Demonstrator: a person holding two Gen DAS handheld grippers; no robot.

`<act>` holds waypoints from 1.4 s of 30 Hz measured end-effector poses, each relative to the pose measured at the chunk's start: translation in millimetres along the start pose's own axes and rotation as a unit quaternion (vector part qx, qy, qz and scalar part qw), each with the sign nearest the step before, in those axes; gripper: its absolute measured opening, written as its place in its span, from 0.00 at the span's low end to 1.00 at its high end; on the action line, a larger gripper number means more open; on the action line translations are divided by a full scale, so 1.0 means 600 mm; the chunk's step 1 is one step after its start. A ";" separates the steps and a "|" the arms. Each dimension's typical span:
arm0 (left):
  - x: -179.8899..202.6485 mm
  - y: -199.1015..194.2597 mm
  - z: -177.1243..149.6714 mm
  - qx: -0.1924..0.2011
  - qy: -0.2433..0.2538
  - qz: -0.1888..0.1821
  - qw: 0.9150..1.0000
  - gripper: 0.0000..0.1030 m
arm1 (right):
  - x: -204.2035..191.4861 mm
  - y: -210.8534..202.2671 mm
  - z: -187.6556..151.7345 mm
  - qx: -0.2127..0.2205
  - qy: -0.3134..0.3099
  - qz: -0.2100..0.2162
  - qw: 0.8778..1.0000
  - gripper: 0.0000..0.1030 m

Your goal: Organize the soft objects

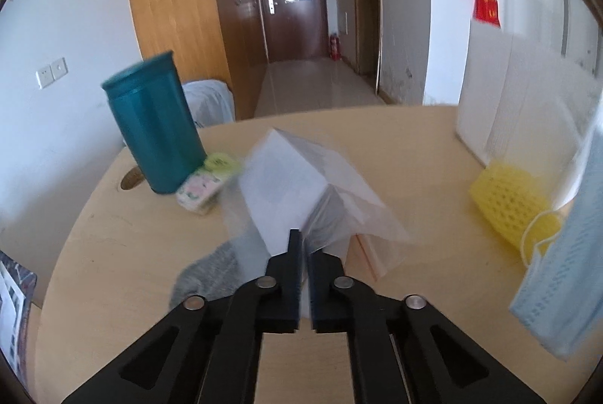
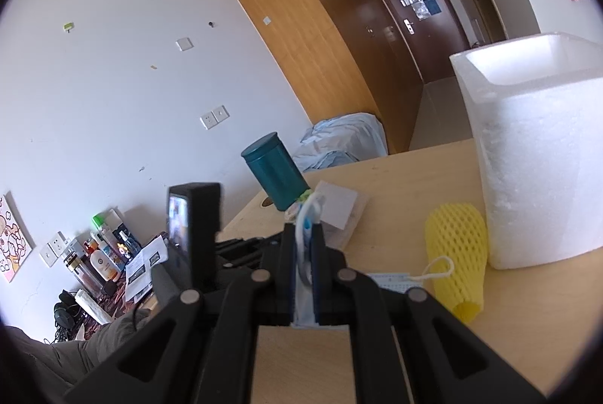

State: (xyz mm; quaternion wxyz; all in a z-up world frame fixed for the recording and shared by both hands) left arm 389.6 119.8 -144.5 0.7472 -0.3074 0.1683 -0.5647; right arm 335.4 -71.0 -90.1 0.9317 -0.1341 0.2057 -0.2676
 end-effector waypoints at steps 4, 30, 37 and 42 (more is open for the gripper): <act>-0.010 -0.029 0.016 0.024 -0.014 -0.010 1.000 0.01 | -0.001 -0.001 0.002 0.001 -0.001 -0.001 1.000 0.09; -0.016 -0.217 0.042 0.100 -0.031 -0.073 0.992 0.00 | -0.033 -0.044 0.020 0.024 -0.019 -0.018 0.999 0.09; -0.003 -0.276 0.028 0.113 -0.035 -0.086 0.989 0.00 | -0.060 -0.087 0.032 0.037 -0.038 -0.033 0.998 0.09; 0.018 -0.304 0.025 0.120 -0.033 -0.097 0.987 0.00 | -0.066 -0.124 0.038 0.049 -0.042 -0.049 0.997 0.09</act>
Point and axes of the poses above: each gripper's, at about its wrist camera, not at the fingertips, and y roughly the way its jaws point, x to its right, z to its top, the point moved 5 cm from there along y, roughly the way its jaws point, and after that the axes turned 12 degrees about -y, right-handed, at the moved point
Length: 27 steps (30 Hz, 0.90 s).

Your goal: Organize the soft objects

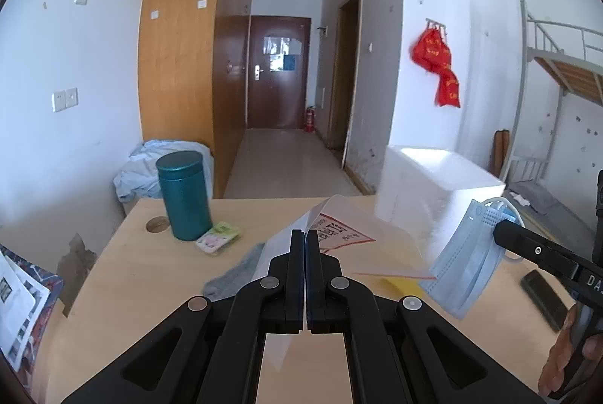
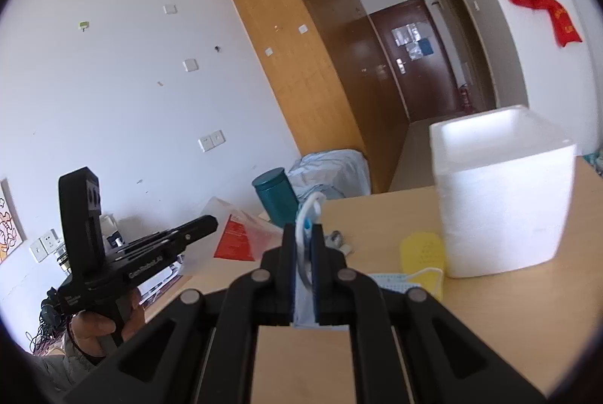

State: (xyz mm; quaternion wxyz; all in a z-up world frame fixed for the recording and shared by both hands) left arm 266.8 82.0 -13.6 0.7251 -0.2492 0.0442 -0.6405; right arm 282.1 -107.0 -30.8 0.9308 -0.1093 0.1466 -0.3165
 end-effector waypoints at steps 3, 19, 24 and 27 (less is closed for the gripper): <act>0.024 -0.011 -0.001 0.005 0.007 -0.010 1.000 0.00 | 0.008 -0.027 0.004 0.007 0.001 -0.014 1.000 0.09; 0.145 -0.029 0.011 0.015 0.035 -0.084 0.996 0.00 | 0.054 -0.119 0.043 0.037 -0.015 -0.087 0.995 0.09; 0.170 -0.020 0.030 0.021 0.037 -0.106 0.993 0.00 | 0.068 -0.123 0.060 0.043 -0.022 -0.105 0.993 0.09; 0.184 -0.016 0.045 0.030 0.039 -0.118 0.992 0.00 | 0.075 -0.129 0.078 0.053 -0.030 -0.117 0.991 0.09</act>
Point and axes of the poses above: each gripper's, at about its wrist camera, not at the fingertips, and y roughly the way its jaws point, x to its right, z to its top, the point moved 5 cm from there along y, roughly the way its jaws point, and after that the axes turned 12 degrees about -y, right-handed, at the moved point
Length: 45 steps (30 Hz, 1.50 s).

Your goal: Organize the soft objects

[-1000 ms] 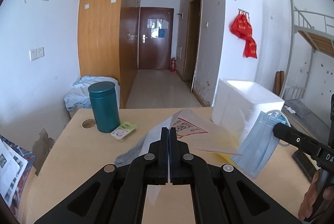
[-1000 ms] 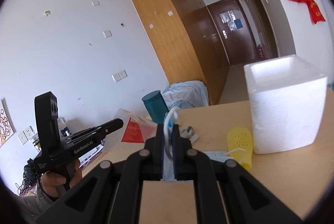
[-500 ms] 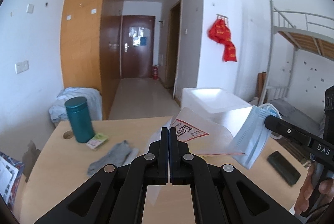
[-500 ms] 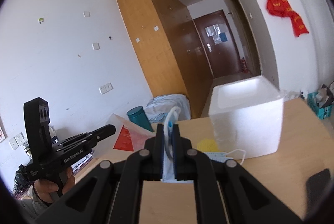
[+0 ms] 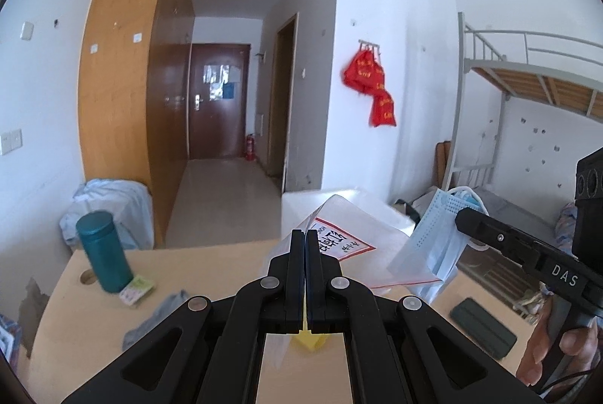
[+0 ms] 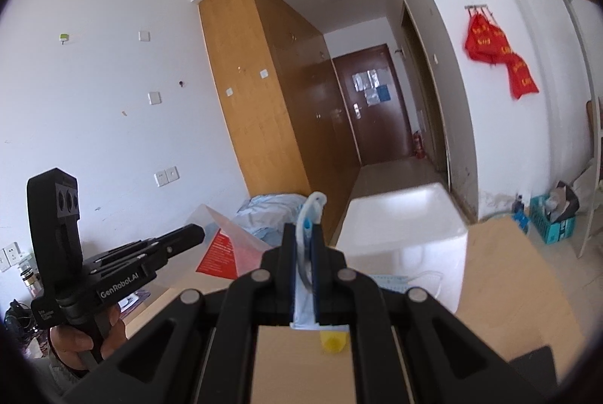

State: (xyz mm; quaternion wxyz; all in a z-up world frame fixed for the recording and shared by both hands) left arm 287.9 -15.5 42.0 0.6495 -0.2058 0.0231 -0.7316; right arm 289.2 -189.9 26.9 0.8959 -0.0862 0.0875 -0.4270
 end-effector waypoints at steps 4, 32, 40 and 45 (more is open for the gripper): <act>0.013 0.012 0.027 0.016 -0.001 -0.010 1.000 0.00 | 0.016 0.004 0.026 0.010 -0.012 -0.014 1.000 0.09; 0.009 0.161 0.080 0.029 -0.028 0.008 0.999 0.00 | 0.127 0.148 0.045 -0.023 0.005 -0.082 0.996 0.09; -0.008 0.169 0.080 0.023 -0.037 0.016 0.999 0.00 | 0.149 0.196 0.024 -0.057 0.021 -0.076 0.995 0.09; -0.013 0.176 0.082 0.020 -0.039 0.017 0.999 0.00 | 0.159 0.226 0.013 -0.080 0.032 -0.073 0.994 0.12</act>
Point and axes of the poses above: each gripper's, at about its wrist camera, not at the fingertips, and y roughly the way its jaws point, x to its right, z to its top, the point moved 5 cm from there along y, roughly the way its jaws point, and after that the axes turned 12 degrees about -y, right-handed, at the moved point
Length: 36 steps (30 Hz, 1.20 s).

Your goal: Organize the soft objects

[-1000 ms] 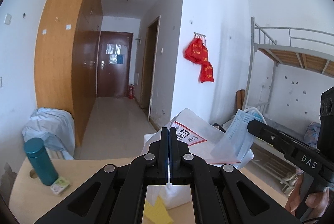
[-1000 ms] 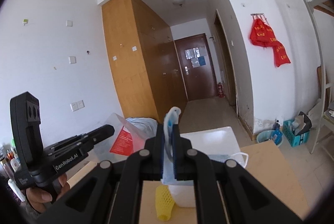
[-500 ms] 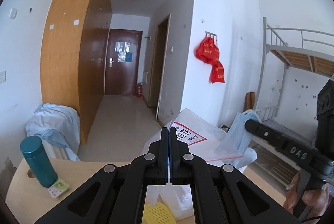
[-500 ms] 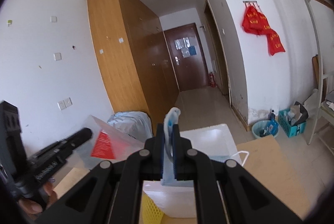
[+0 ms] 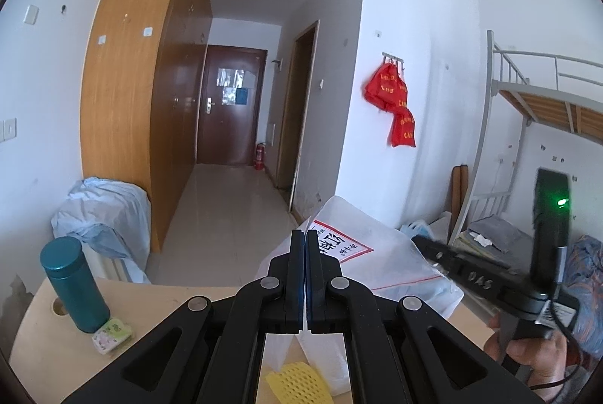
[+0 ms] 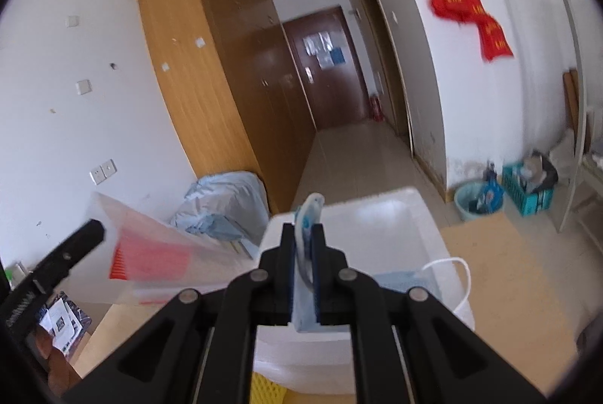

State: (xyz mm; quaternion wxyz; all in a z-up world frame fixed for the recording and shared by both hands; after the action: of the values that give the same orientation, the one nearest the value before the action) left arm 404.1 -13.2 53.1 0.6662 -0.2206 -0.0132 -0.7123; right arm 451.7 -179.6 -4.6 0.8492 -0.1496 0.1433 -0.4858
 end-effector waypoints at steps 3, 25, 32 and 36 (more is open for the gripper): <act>-0.001 0.001 0.001 -0.001 0.000 -0.001 1.000 0.00 | 0.010 0.007 -0.007 -0.012 0.020 -0.003 1.000 0.35; 0.100 0.047 -0.002 -0.021 0.026 -0.054 0.998 0.00 | 0.042 -0.130 -0.004 0.055 0.027 -0.043 0.997 0.54; 0.133 0.083 -0.014 -0.043 0.025 -0.086 0.995 0.00 | 0.043 -0.144 -0.006 0.058 0.023 -0.042 0.997 0.54; 0.138 0.108 -0.025 -0.061 0.025 -0.093 0.993 0.00 | 0.040 -0.140 -0.013 0.054 0.015 -0.039 0.998 0.54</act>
State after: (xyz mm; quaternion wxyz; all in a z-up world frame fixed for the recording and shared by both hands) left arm 460.1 -103.6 49.1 0.5825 -0.2413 0.0265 -0.7758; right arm 394.7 -242.2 18.9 0.8343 -0.1019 0.1241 -0.5274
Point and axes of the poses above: each gripper's, at about its wrist camera, not at the fingertips, and y roughly the way its jaws point, x to its right, z to its top, the point moved 5 cm from there along y, roughly the way its jaws point, and after that the axes turned 12 degrees about -y, right-handed, at the moved point
